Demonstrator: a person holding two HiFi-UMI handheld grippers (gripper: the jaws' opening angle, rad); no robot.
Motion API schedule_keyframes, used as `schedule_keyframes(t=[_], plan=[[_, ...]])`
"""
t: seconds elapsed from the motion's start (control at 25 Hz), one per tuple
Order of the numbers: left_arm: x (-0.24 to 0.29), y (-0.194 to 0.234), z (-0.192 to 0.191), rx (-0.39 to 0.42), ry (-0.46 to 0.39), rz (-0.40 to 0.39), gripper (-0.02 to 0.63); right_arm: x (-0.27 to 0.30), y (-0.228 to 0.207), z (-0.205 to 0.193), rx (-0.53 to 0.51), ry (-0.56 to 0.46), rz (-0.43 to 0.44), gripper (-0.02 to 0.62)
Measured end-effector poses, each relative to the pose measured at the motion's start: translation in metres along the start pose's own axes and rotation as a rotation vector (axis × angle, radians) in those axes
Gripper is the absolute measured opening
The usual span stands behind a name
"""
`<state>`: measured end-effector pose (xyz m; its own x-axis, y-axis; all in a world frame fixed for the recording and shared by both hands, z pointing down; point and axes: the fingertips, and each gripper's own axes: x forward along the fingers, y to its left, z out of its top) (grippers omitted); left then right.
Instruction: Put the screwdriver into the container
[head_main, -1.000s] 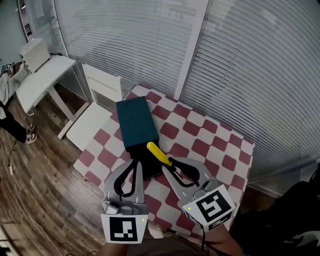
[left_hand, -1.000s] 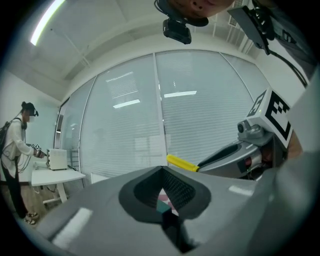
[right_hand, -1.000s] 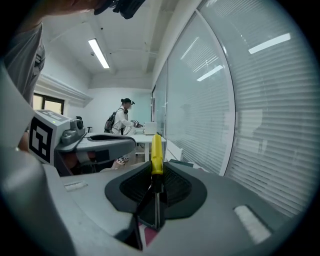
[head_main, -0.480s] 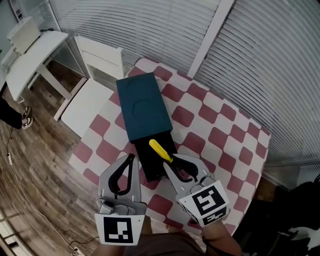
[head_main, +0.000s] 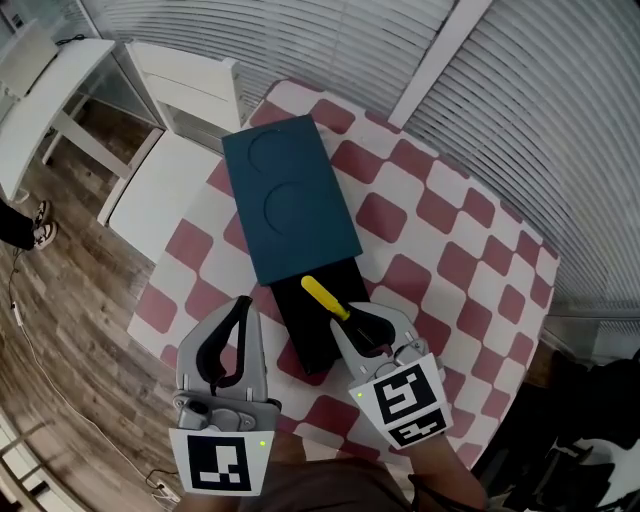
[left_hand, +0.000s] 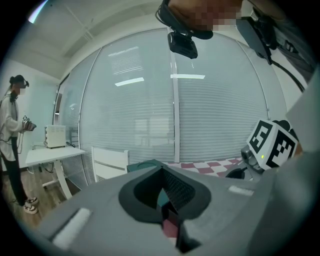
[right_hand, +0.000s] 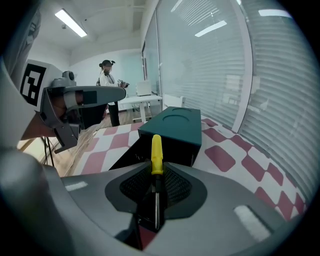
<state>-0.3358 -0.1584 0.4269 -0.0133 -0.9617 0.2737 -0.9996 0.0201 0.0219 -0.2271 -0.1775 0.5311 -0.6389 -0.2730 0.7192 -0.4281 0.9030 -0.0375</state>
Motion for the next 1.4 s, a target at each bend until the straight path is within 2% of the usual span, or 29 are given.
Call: schedule_keyframes(t=[0.24, 0.32, 0.44, 0.56, 0.72, 0.88, 1.16, 1.4], plan=[[0.003, 0.006, -0.007, -0.017, 0.015, -0.011, 0.0, 0.006, -0.001, -0.006, -0.013, 0.08, -0.042, 0.097], [0.002, 0.006, -0.008, -0.023, 0.016, -0.016, 0.0, 0.007, 0.0, -0.006, -0.016, 0.085, -0.047, 0.101], [-0.001, 0.006, -0.008, -0.028, 0.018, -0.022, 0.0, 0.008, 0.004, -0.005, -0.01, 0.08, -0.037, 0.155], [-0.003, 0.001, -0.003, -0.023, 0.001, -0.03, 0.0, 0.006, 0.006, -0.003, 0.003, 0.058, -0.024, 0.163], [-0.013, -0.008, 0.004, -0.014, -0.013, -0.032, 0.0, -0.01, 0.013, 0.01, 0.048, -0.034, 0.001, 0.156], [-0.027, -0.027, 0.024, 0.007, -0.058, -0.035, 0.0, -0.043, 0.013, 0.028, 0.05, -0.137, -0.016, 0.147], [-0.06, -0.082, 0.078, 0.055, -0.174, -0.038, 0.0, -0.137, 0.004, 0.054, 0.041, -0.359, -0.081, 0.103], [-0.084, -0.132, 0.13, 0.107, -0.289, -0.047, 0.0, -0.219, 0.0, 0.078, -0.001, -0.57, -0.152, 0.028]])
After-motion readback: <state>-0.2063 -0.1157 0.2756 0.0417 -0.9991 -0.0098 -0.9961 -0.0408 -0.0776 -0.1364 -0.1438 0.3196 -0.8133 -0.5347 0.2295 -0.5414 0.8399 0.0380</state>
